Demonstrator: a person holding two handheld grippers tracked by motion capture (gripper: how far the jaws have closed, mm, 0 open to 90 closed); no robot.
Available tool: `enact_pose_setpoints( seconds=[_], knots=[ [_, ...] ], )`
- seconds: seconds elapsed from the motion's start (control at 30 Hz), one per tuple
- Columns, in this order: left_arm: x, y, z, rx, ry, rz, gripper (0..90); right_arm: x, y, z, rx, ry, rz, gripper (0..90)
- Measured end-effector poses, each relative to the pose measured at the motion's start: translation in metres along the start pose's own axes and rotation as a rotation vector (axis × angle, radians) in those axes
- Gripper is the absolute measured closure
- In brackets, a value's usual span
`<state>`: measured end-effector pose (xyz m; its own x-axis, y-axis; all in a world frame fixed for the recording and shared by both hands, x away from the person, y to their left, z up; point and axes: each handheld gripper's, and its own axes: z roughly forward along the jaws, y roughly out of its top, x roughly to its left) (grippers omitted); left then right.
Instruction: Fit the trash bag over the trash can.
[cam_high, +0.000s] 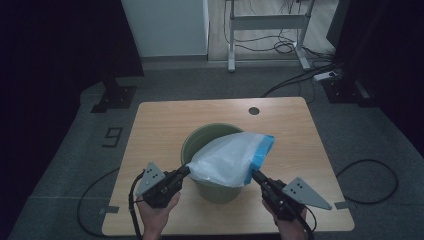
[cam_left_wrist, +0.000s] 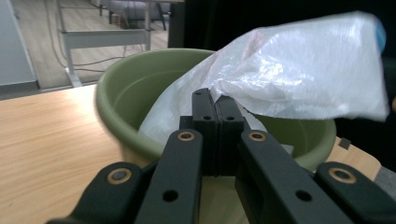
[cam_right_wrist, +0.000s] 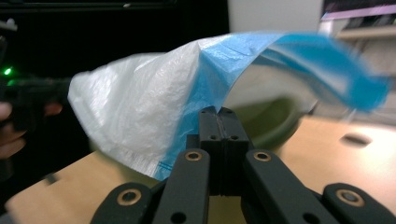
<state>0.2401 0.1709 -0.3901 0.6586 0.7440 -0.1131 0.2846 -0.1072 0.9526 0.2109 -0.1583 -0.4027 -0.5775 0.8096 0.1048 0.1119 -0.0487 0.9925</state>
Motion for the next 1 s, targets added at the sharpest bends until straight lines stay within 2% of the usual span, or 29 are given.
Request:
enact_pose_setpoints(
  seconds=[0.03, 0.07, 0.1, 0.13, 0.17, 0.27, 0.33, 0.47, 0.63, 0.8, 0.83, 0.9, 1.0],
  knots=[
    [-0.002, 0.002, 0.003, 0.012, -0.012, 0.011, 85.8, -0.002, 0.007, 0.0, -0.009, -0.014, -0.018, 89.1],
    [-0.007, 0.005, 0.004, 0.013, -0.021, 0.039, 80.1, -0.005, 0.014, 0.0, -0.018, -0.027, -0.032, 89.1],
    [-0.007, 0.005, 0.004, 0.013, -0.021, 0.039, 63.6, -0.005, 0.014, 0.0, -0.018, -0.027, -0.032, 89.1],
    [-0.009, 0.007, 0.003, 0.008, -0.03, 0.045, 63.6, -0.01, 0.027, 0.002, -0.027, -0.044, -0.053, 89.1],
    [-0.01, 0.009, 0.001, 0.002, -0.049, 0.045, 56.0, -0.013, 0.032, 0.003, -0.027, -0.054, -0.068, 89.1],
    [-0.011, 0.018, -0.007, -0.009, -0.119, 0.043, 42.6, -0.018, 0.043, 0.006, -0.023, -0.064, -0.107, 89.1],
    [-0.011, 0.025, -0.013, -0.021, -0.14, 0.046, 38.3, -0.019, 0.047, 0.007, -0.018, -0.071, -0.135, 89.1],
    [-0.011, 0.039, -0.017, -0.034, -0.136, 0.054, 36.8, -0.018, 0.051, 0.006, -0.013, -0.064, -0.166, 89.1],
    [-0.011, 0.052, -0.001, -0.014, -0.106, 0.073, 37.5, -0.012, 0.048, 0.007, 0.002, -0.032, -0.193, 89.1],
    [-0.009, 0.059, 0.016, 0.033, -0.119, 0.098, 38.4, -0.005, 0.042, 0.016, 0.022, -0.003, -0.215, 89.1],
    [-0.007, 0.06, 0.02, 0.048, -0.13, 0.096, 38.5, -0.004, 0.041, 0.018, 0.026, 0.005, -0.215, 89.1],
    [-0.005, 0.061, 0.027, 0.069, -0.127, 0.097, 38.6, -0.001, 0.039, 0.021, 0.033, 0.016, -0.22, 89.1],
    [0.0, 0.058, 0.034, 0.089, -0.158, 0.083, 42.8, 0.003, 0.037, 0.024, 0.033, 0.034, -0.223, 89.1]
  ],
)
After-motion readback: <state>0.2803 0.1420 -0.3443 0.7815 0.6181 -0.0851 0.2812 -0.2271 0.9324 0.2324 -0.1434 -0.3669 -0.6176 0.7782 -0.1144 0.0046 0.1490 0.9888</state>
